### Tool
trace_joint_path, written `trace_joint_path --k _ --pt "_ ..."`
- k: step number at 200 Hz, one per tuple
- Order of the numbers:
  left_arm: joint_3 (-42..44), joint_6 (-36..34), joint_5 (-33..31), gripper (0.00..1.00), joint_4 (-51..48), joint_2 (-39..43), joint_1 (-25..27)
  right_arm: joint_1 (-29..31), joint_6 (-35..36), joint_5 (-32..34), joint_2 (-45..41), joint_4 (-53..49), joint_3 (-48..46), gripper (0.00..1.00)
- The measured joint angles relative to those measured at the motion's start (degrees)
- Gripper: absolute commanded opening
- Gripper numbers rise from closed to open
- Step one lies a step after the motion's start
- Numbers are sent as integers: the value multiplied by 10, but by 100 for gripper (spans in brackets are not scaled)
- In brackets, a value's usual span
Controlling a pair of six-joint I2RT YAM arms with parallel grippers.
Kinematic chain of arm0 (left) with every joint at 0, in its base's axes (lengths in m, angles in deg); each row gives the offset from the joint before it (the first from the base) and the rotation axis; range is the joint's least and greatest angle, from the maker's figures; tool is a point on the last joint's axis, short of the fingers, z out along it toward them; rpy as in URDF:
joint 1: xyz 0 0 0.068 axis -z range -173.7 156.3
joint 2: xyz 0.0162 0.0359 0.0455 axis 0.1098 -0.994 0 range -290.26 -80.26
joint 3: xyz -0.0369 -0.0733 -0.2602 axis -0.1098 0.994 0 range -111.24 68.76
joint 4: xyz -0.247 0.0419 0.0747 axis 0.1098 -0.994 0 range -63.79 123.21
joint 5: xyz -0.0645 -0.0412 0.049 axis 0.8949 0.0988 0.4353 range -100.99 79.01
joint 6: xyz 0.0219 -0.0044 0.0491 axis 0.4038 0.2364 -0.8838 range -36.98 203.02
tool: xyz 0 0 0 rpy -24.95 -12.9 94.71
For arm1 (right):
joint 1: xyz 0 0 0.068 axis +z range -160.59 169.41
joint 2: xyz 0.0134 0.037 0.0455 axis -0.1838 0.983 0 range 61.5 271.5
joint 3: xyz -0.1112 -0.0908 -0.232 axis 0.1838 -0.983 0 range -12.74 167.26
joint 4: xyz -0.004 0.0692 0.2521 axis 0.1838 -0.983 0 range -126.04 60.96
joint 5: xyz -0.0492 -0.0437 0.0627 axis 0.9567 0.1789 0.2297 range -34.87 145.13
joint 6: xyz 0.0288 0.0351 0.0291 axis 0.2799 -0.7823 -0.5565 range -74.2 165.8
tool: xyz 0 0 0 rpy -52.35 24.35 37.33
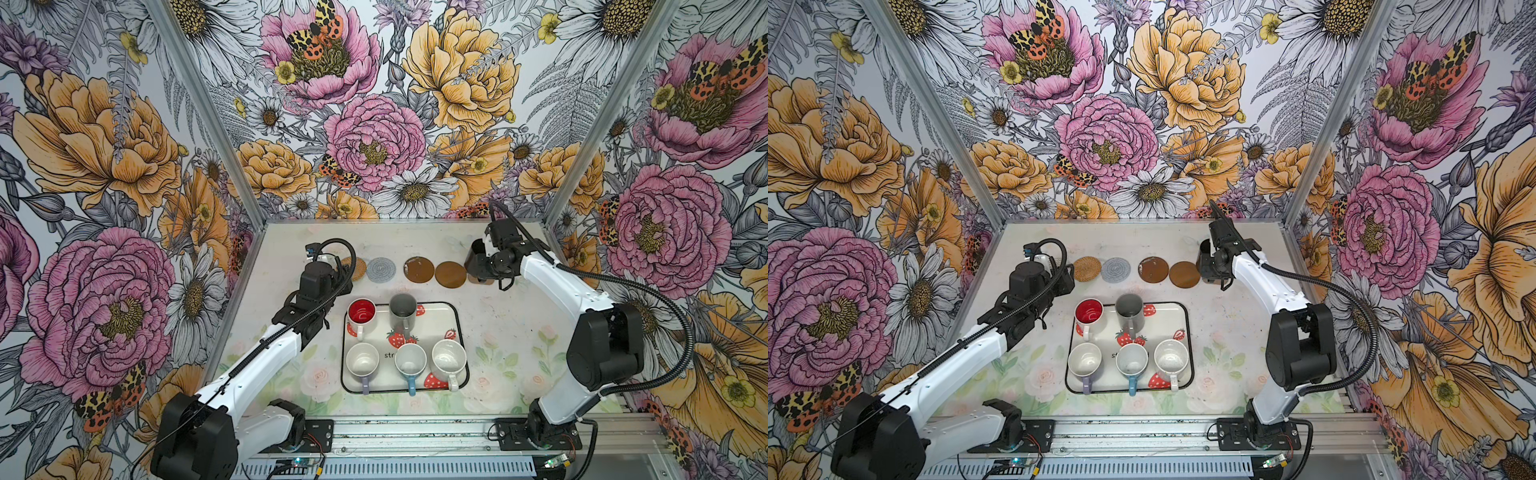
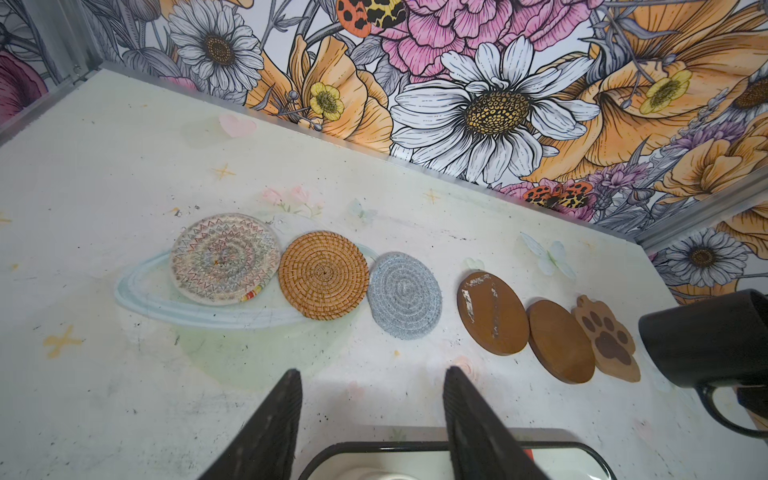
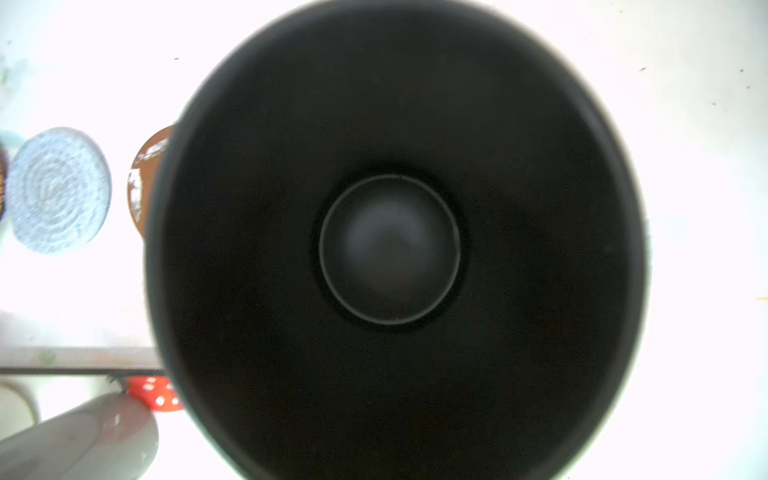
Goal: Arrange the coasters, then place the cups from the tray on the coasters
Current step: 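Lift the black mug with the right gripper and carry it toward the paw-print coaster, then lower the black mug onto the paw-print coaster with the right gripper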
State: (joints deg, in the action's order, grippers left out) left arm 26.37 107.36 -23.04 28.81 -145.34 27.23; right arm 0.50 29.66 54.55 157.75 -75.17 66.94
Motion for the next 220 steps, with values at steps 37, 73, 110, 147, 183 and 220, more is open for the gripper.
trace_joint_path --k 37,73,110,147,183,220 --pt "0 13 17 55 7 -19 -14 -19 13 -11 34 -2 22 0" --pt "0 22 30 54 13 -29 -8 -30 23 -27 62 -4 36 0" --pt "0 23 30 55 15 -28 -7 -35 23 -30 80 -5 42 0" --pt "0 23 30 54 15 -28 -7 -40 25 -25 96 -8 60 0" --pt "0 23 29 55 16 -28 -7 -44 27 -21 120 -9 73 0" --pt "0 23 29 55 16 -28 -7 -44 28 -16 136 -13 85 0"
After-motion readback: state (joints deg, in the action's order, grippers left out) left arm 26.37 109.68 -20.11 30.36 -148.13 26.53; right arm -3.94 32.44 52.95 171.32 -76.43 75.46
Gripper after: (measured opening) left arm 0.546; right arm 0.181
